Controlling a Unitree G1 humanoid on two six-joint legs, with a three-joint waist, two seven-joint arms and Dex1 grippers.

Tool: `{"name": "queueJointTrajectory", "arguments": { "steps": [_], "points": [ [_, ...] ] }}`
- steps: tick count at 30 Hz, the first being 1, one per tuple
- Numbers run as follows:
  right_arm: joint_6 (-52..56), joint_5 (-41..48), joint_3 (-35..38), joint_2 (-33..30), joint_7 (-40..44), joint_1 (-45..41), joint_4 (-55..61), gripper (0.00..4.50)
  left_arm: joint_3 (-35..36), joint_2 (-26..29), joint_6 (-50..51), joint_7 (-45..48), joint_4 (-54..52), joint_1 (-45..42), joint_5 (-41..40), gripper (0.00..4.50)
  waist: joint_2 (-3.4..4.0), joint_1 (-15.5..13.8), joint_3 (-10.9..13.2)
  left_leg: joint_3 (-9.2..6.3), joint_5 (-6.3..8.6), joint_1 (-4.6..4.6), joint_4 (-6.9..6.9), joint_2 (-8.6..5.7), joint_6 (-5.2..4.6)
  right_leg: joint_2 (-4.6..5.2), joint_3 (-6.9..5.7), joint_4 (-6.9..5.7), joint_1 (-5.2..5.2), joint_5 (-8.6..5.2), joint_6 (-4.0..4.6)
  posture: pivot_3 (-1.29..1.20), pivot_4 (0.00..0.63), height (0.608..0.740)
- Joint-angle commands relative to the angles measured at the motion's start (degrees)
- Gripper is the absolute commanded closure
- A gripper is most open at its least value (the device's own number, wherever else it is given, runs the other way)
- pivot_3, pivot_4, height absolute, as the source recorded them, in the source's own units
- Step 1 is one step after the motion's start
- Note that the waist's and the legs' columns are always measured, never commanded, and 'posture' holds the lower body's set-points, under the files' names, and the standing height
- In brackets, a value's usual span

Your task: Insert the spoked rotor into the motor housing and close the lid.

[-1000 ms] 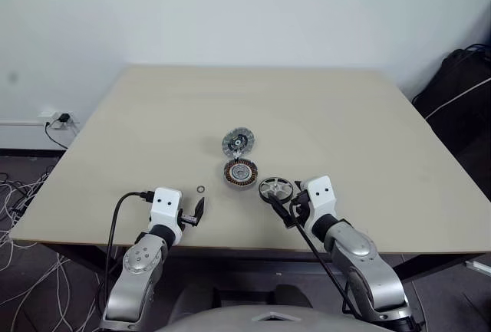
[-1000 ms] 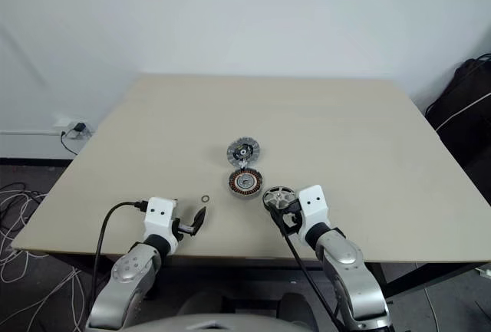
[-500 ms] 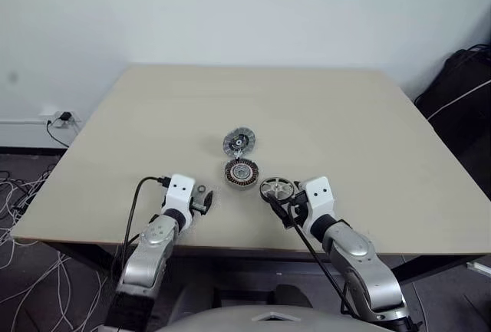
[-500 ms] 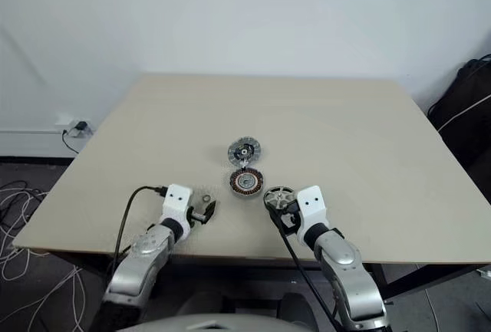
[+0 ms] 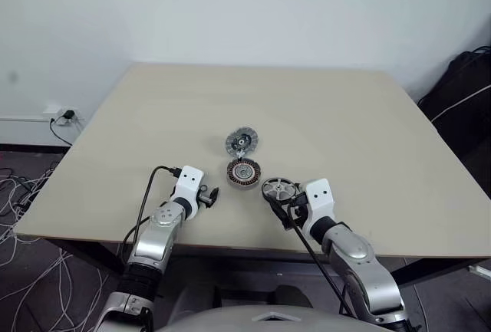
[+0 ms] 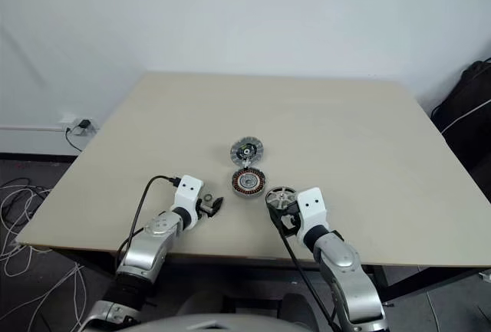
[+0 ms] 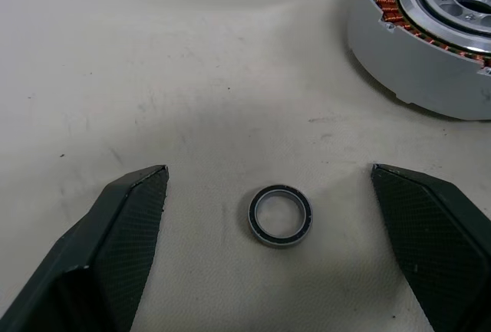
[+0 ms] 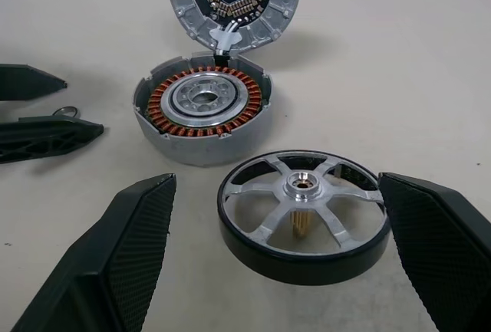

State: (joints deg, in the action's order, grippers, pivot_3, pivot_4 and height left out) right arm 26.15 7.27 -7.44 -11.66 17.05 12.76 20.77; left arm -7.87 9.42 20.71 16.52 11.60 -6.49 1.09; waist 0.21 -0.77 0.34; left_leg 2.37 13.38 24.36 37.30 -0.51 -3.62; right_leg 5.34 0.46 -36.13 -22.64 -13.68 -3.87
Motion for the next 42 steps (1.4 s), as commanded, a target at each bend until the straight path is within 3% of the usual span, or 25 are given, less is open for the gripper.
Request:
{"name": "queueJointTrajectory", "arguments": {
  "steps": [1, 4, 14, 22, 29, 42],
  "points": [
    [-1.4, 0.1, 0.1, 0.3, -0.4, -0.5, 2.2, 0.0, -0.9, 0.5, 1.7, 0.9, 0.6, -0.8, 0.5, 0.03, 0.02, 0.0, 0.0, 0.0, 0.0, 0.0, 0.0, 0.0, 0.0, 0.01, 0.0, 0.0, 0.0, 0.0, 0.0, 0.0, 0.0, 0.74],
    [-1.5, 0.0, 0.1, 0.5, -0.4, -0.5, 2.1, 0.0, -0.8, 0.3, 2.5, 1.1, 0.4, -0.4, 0.4, 0.64, 0.04, 0.0, -0.1, 0.0, 0.0, 0.0, 0.0, 0.0, 0.0, 0.03, 0.01, 0.0, 0.0, 0.0, 0.0, 0.0, 0.0, 0.74],
    [-1.4, 0.2, 0.1, 0.8, -0.7, -0.7, 1.9, 0.0, -1.0, 0.8, 4.5, 1.4, -3.0, 2.8, 0.1, 3.84, 0.19, 0.2, -0.3, -0.01, 0.0, -0.05, -0.01, 0.02, 0.0, 0.05, 0.05, -0.04, 0.01, 0.0, 0.02, 0.0, 0.0, 0.74],
    [-1.3, 0.2, 0.0, 0.9, -0.8, -0.9, 1.7, 0.0, 0.4, 0.8, 6.2, 1.4, -11.1, 5.5, -1.3, 3.83, 0.19, 0.5, -0.3, -0.01, 0.01, -0.03, -0.08, 0.02, 0.0, 0.06, 0.11, 0.03, -0.03, -0.02, 0.05, 0.0, 0.0, 0.74],
    [-1.2, 0.1, -0.2, 1.0, -0.6, -1.3, 1.4, 0.0, 1.5, -1.8, 4.2, 0.2, -15.8, 1.0, -3.0, 3.83, 0.1, 0.0, -0.2, -0.03, 0.01, 0.03, -0.07, 0.0, 0.0, 0.13, 0.1, 0.01, -0.04, -0.01, 0.04, 0.0, 0.0, 0.74],
    [-1.3, 0.1, -0.5, 1.5, -1.1, -1.4, 1.3, 0.0, -4.0, -6.3, 1.3, 4.7, -4.5, -10.4, -3.6, 3.83, 0.09, -0.2, -0.2, -0.02, -0.02, 0.08, 0.04, -0.03, -0.04, -0.32, -0.02, 0.09, 0.01, 0.0, 0.02, 0.0, 0.0, 0.74]
  ]
}}
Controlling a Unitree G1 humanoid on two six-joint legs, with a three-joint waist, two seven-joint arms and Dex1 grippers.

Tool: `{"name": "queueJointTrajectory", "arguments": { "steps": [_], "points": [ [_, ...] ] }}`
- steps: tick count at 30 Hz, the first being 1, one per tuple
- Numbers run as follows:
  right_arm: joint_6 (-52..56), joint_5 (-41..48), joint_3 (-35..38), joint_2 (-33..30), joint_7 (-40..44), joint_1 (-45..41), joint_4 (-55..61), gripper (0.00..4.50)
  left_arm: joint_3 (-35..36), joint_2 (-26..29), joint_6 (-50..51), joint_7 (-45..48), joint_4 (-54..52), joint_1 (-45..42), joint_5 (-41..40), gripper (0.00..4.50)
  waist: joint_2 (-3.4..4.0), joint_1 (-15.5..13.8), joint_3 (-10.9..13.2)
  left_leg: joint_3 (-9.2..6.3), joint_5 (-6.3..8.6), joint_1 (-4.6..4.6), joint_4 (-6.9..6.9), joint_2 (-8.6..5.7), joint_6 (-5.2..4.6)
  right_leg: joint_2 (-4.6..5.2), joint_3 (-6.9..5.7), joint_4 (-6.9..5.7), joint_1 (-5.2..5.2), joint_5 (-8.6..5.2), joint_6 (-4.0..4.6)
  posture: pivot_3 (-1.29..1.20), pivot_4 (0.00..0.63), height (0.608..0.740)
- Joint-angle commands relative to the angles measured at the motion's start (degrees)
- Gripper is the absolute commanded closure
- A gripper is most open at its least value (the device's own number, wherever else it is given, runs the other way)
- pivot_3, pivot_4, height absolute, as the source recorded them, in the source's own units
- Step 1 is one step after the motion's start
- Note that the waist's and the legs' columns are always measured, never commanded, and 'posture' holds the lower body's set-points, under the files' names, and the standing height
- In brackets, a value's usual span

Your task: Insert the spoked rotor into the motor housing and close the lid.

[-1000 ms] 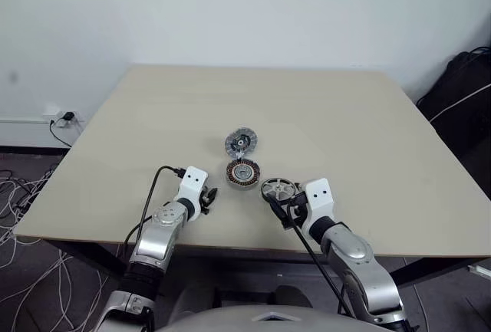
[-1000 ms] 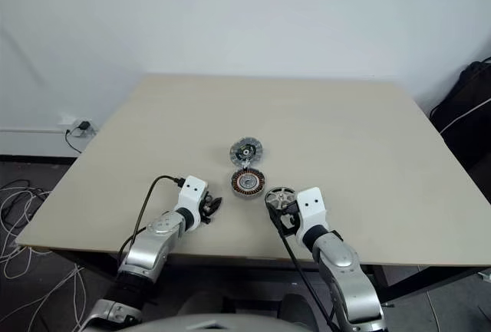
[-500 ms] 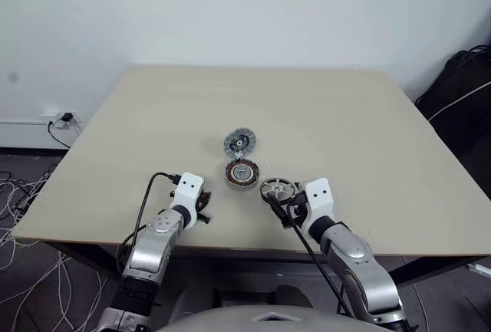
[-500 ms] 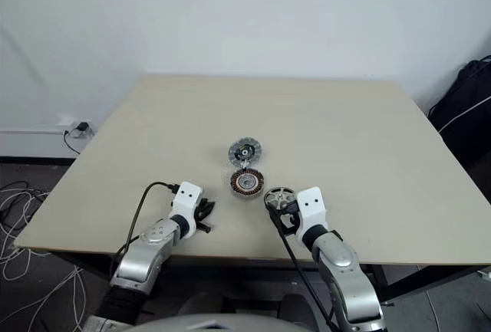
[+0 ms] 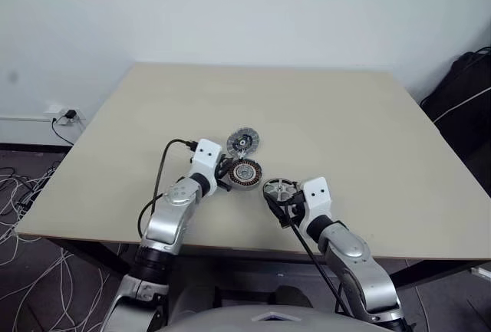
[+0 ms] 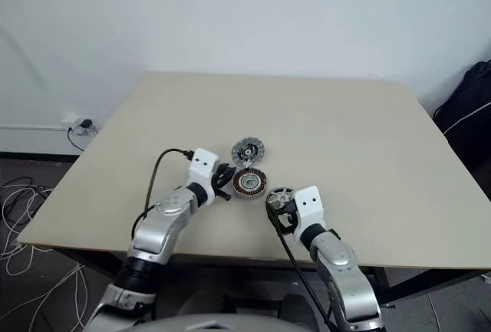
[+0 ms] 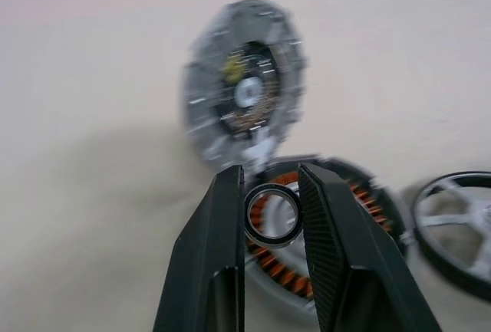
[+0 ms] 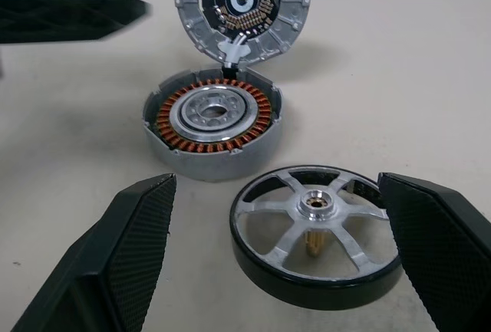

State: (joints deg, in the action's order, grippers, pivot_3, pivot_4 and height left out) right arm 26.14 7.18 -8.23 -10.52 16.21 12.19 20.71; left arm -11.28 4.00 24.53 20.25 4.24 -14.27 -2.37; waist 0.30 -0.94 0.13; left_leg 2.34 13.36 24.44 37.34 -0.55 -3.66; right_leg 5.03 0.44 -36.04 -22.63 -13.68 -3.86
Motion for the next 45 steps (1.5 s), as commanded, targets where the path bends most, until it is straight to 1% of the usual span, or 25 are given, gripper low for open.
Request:
{"name": "queueJointTrajectory", "arguments": {
  "steps": [1, 11, 17, 22, 24, 25, 29, 31, 35, 38, 43, 44, 45],
  "points": [
    [-1.4, 0.2, 0.3, 0.4, -0.4, -0.8, 1.4, 0.0, -0.7, -1.1, -3.3, 1.1, 5.1, -3.7, 0.0, 3.83, -0.01, 0.0, 0.0, 0.0, 0.0, -0.01, 0.04, 0.0, -0.01, -0.1, 0.0, -0.01, 0.02, 0.0, -0.01, 0.0, 0.0, 0.74],
    [-1.9, 0.1, 0.3, 0.9, -0.7, -1.3, 1.4, 0.0, -0.7, -3.5, -9.3, 1.0, 18.8, -9.5, 0.8, 3.83, -0.14, 0.0, 0.1, 0.0, -0.01, 0.02, 0.23, 0.03, -0.06, -0.19, 0.01, -0.02, 0.09, 0.07, -0.13, 0.0, 0.0, 0.74],
    [-2.3, -0.1, 0.2, 1.1, -0.8, -1.1, 1.5, 0.0, -0.4, -4.3, -10.8, 1.4, 23.0, -11.3, 1.1, 3.83, -0.18, 0.0, 0.1, -0.01, 0.0, 0.04, 0.27, 0.03, -0.08, -0.17, 0.01, -0.01, 0.08, 0.08, -0.15, 0.0, 0.0, 0.74],
    [-2.4, -0.1, 0.3, 1.2, -1.0, -1.1, 1.4, 0.0, -0.6, -4.3, -10.5, 1.6, 24.1, -11.6, 1.6, 3.83, -0.19, 0.0, 0.1, -0.01, -0.01, 0.04, 0.27, 0.04, -0.08, -0.17, 0.02, -0.02, 0.08, 0.08, -0.14, 0.0, 0.0, 0.74],
    [-2.4, -0.1, 0.3, 1.2, -1.1, -1.1, 1.4, 0.0, -0.6, -4.1, -10.3, 1.6, 24.2, -11.4, 1.7, 3.09, -0.19, 0.0, 0.1, -0.01, 0.0, 0.04, 0.27, 0.04, -0.08, -0.15, 0.02, -0.02, 0.08, 0.08, -0.14, 0.0, 0.0, 0.74],
    [-2.5, -0.1, 0.2, 1.2, -1.1, -1.1, 1.4, 0.0, -0.6, -4.0, -10.2, 1.5, 24.3, -11.2, 1.8, 2.82, -0.19, 0.0, 0.1, -0.01, 0.0, 0.04, 0.27, 0.04, -0.08, -0.13, 0.02, -0.02, 0.08, 0.09, -0.14, 0.0, 0.0, 0.74],
    [-2.5, 0.0, 0.2, 1.2, -1.1, -1.4, 1.1, 0.0, -0.3, -3.8, -10.3, 1.1, 23.7, -10.7, 1.9, 1.43, -0.19, 0.0, 0.1, -0.01, 0.0, 0.04, 0.27, 0.04, -0.08, 0.04, 0.02, -0.02, 0.08, 0.09, -0.14, 0.0, 0.0, 0.74],
    [-2.5, 0.0, 0.1, 1.1, -1.0, -1.6, 1.0, 0.0, -0.3, -3.8, -10.9, 0.8, 21.7, -10.0, 2.0, 0.84, -0.18, 0.0, 0.1, -0.02, 0.0, 0.04, 0.27, 0.04, -0.08, 0.12, 0.01, -0.02, 0.08, 0.09, -0.14, 0.0, 0.0, 0.74],
    [-2.4, 0.1, 0.1, 1.1, -0.9, -1.7, 0.9, 0.0, 1.2, -4.4, -10.0, 2.5, 12.3, -6.8, -1.7, 0.84, -0.19, 0.1, 0.1, -0.02, 0.0, 0.09, 0.26, 0.04, -0.08, 0.18, 0.03, -0.02, 0.02, 0.09, -0.13, 0.0, 0.0, 0.74],
    [-2.2, 0.4, 0.0, 1.2, -0.8, -2.0, 0.9, 0.0, 1.1, -3.7, -7.6, 3.2, 5.1, -3.3, -3.2, 1.5, -0.16, 0.1, 0.1, -0.02, 0.01, 0.12, 0.25, 0.04, -0.08, 0.25, 0.04, -0.02, -0.01, 0.09, -0.13, 0.0, 0.0, 0.74],
    [0.5, 0.7, -0.8, 2.2, -1.0, -4.6, -0.1, 0.0, 0.7, -0.7, -5.5, 1.8, -6.0, 5.0, -2.6, 3.13, 0.0, 0.4, 0.0, -0.02, 0.01, 0.08, 0.24, 0.04, -0.08, 0.3, 0.07, -0.04, 0.02, 0.09, -0.12, 0.0, 0.0, 0.74],
    [1.0, 0.7, -1.0, 2.4, -1.1, -5.3, -0.4, 0.18, 0.9, -0.1, -5.6, 1.3, -7.7, 6.7, -2.4, 3.48, 0.0, 0.4, 0.0, -0.02, 0.01, 0.08, 0.24, 0.04, -0.08, 0.3, 0.07, -0.06, 0.0, 0.09, -0.11, 0.0, 0.0, 0.74],
    [1.6, 0.6, -1.1, 2.6, -1.1, -6.0, -0.9, 0.38, 1.2, 0.2, -6.2, 0.7, -9.1, 8.3, -2.2, 3.5, 0.0, 0.3, 0.0, -0.02, 0.01, 0.08, 0.24, 0.04, -0.08, 0.3, 0.06, -0.07, 0.0, 0.09, -0.11, 0.0, 0.0, 0.74]
  ]
}}
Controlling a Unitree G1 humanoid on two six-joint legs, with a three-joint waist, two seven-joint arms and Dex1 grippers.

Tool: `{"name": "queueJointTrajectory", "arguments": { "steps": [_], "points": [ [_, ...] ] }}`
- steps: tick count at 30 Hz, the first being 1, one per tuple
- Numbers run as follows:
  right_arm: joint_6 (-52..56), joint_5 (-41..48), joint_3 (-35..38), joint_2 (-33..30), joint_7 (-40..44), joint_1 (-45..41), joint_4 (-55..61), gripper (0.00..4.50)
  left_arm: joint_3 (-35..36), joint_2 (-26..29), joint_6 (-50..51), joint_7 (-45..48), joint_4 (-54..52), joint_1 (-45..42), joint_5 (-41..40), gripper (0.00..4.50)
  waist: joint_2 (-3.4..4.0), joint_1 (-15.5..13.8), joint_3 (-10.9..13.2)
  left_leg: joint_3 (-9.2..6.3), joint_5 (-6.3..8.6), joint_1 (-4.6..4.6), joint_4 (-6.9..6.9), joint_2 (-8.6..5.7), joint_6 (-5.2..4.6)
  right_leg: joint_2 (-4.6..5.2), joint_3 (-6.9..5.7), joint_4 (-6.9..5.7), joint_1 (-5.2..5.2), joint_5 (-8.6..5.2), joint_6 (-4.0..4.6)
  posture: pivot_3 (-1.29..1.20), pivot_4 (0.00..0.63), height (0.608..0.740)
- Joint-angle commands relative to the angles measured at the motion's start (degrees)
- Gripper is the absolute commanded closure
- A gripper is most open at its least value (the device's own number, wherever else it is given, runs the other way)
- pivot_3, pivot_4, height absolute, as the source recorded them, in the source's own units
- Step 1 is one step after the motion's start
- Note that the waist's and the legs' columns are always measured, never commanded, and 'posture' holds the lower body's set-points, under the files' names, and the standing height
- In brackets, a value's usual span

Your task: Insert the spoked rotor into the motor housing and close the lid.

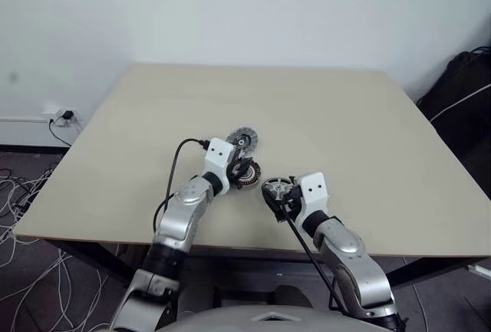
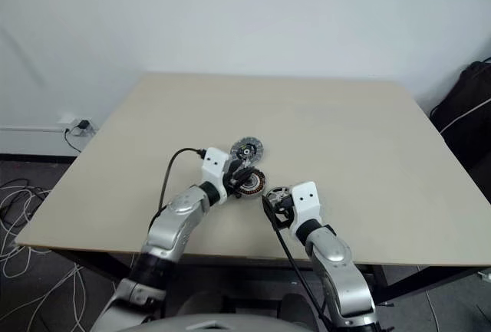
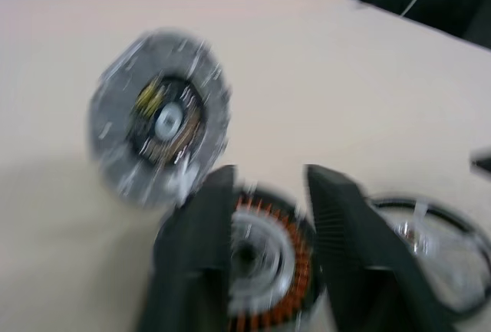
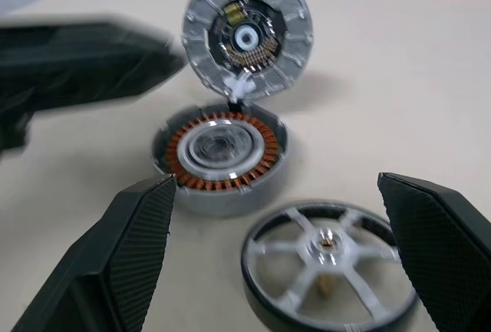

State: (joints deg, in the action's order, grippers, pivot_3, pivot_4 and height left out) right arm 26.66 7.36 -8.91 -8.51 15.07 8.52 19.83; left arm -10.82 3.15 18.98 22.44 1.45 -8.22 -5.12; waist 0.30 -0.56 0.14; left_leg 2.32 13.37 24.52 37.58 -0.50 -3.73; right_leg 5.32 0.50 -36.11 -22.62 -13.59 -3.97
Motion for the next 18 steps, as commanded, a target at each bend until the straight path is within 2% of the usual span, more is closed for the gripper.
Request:
{"name": "queueJointTrajectory", "arguments": {
  "steps": [1, 3, 6, 13, 18],
  "points": [
    [1.6, 0.4, -0.8, 0.7, 0.0, -3.2, -0.5, 0.55, 1.4, 1.4, -2.0, -2.4, -7.7, 4.2, 0.7, 3.5, 0.03, 0.0, 0.0, 0.0, 0.0, 0.0, 0.0, 0.0, 0.0, 0.0, -0.01, -0.02, -0.02, 0.01, 0.02, 0.0, 0.0, 0.74],
    [2.9, 0.3, -1.4, 1.0, 0.2, -5.0, -1.5, 1.2, 2.4, 1.9, -4.7, -4.2, -9.1, 7.5, 1.3, 3.5, 0.04, -0.1, 0.0, 0.0, 0.0, -0.01, 0.0, 0.0, 0.01, 0.02, 0.01, -0.02, -0.01, 0.01, 0.02, 0.0, 0.0, 0.74],
    [5.4, -0.9, -3.2, 1.2, 0.2, -8.7, -3.7, 2.21, 3.1, 3.7, -14.3, -6.7, -9.5, 13.7, 4.4, 3.5, 0.09, -0.1, 0.0, 0.01, 0.0, -0.01, 0.0, -0.02, 0.01, 0.07, 0.01, -0.02, -0.03, 0.02, 0.02, 0.0, 0.0, 0.74],
    [11.4, -1.6, -5.5, 3.4, -0.3, -16.5, -9.5, 4.48, 2.1, 4.8, -19.3, -6.3, -11.2, 23.7, 4.4, 3.5, 0.14, -0.2, 0.0, 0.01, 0.01, 0.06, -0.11, -0.03, 0.02, 0.16, 0.02, -0.01, -0.12, 0.01, 0.07, 0.0, 0.0, 0.74],
    [13.4, -2.6, -7.0, 5.0, -0.7, -20.9, -13.2, 4.48, 1.9, 3.7, -18.3, -7.3, -12.1, 26.9, 3.4, 3.5, 0.2, 0.0, 0.0, 0.03, 0.01, 0.05, -0.16, -0.03, 0.02, 0.14, -0.02, -0.02, -0.15, 0.01, 0.06, 0.0, 0.0, 0.74]
  ]
}}
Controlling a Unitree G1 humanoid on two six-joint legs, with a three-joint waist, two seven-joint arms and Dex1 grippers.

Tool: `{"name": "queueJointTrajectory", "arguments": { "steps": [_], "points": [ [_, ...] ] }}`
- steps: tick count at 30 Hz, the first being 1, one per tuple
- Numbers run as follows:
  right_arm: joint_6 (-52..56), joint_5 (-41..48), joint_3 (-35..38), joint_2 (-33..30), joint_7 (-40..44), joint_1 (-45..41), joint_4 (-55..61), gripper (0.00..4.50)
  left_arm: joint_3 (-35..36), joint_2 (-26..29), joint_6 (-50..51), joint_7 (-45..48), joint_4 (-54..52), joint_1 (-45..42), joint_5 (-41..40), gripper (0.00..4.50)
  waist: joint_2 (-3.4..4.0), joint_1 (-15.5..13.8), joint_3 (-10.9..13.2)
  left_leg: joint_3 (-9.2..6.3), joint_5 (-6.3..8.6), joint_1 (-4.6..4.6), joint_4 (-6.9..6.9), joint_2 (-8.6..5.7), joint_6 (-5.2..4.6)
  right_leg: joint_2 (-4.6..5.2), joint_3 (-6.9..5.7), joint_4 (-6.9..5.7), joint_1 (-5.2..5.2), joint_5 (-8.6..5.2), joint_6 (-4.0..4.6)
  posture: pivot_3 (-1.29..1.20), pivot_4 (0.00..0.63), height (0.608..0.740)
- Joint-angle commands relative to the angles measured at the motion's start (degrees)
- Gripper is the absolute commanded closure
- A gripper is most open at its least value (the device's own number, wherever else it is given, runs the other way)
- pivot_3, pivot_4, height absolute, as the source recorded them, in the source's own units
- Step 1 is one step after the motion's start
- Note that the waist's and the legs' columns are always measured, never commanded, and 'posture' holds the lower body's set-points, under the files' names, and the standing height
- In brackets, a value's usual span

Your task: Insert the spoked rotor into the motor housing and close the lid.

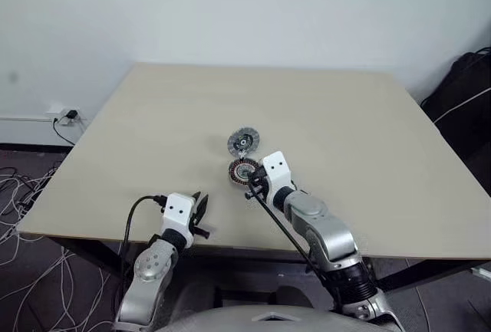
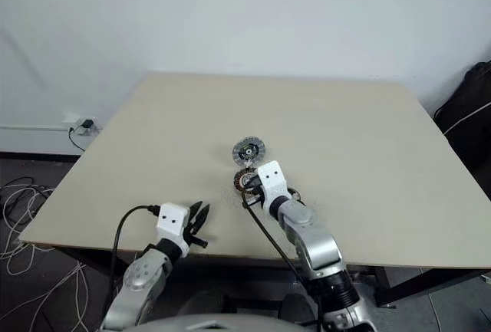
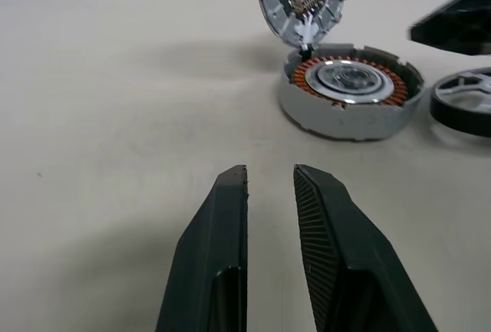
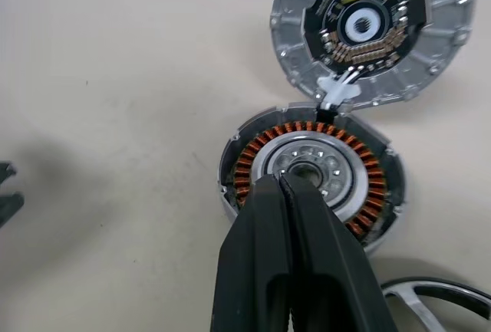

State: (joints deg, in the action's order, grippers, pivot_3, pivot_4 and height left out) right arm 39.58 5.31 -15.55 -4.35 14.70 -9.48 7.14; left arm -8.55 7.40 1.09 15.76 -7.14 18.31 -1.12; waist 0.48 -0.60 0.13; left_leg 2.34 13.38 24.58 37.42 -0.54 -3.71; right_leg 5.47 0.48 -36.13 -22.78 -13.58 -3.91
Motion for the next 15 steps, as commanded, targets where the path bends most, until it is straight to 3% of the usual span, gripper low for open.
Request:
{"name": "queueJointTrajectory", "arguments": {
  "steps": [1, 5, 15],
  "points": [
    [0.7, -0.9, -0.7, 1.1, -0.5, -3.8, -1.4, 4.48, -0.4, -0.8, -0.3, -0.8, -3.6, 0.7, -0.7, 3.5, 0.03, 0.2, 0.0, 0.0, 0.0, 0.0, -0.01, 0.0, 0.0, -0.01, 0.0, 0.0, -0.02, 0.0, 0.0, 0.0, 0.0, 0.74],
    [1.8, -1.4, -1.0, 2.1, -1.0, -5.9, -4.2, 4.5, -0.3, -1.3, -0.2, -1.5, -3.5, 0.9, -0.4, 4.43, 0.03, 0.5, 0.0, 0.02, -0.01, 0.01, -0.05, 0.0, 0.01, -0.05, -0.01, -0.01, -0.05, -0.01, 0.01, 0.0, 0.0, 0.74],
    [1.8, -2.8, -0.7, 3.8, -2.3, -8.3, -9.8, 4.5, -0.6, -1.8, 1.8, -0.5, -3.5, -0.2, -2.5, 4.47, 0.05, 1.4, 0.0, 0.04, -0.01, 0.0, -0.06, -0.02, 0.01, -0.09, 0.0, -0.02, -0.06, 0.0, 0.0, 0.0, 0.0, 0.74]
  ]
}}
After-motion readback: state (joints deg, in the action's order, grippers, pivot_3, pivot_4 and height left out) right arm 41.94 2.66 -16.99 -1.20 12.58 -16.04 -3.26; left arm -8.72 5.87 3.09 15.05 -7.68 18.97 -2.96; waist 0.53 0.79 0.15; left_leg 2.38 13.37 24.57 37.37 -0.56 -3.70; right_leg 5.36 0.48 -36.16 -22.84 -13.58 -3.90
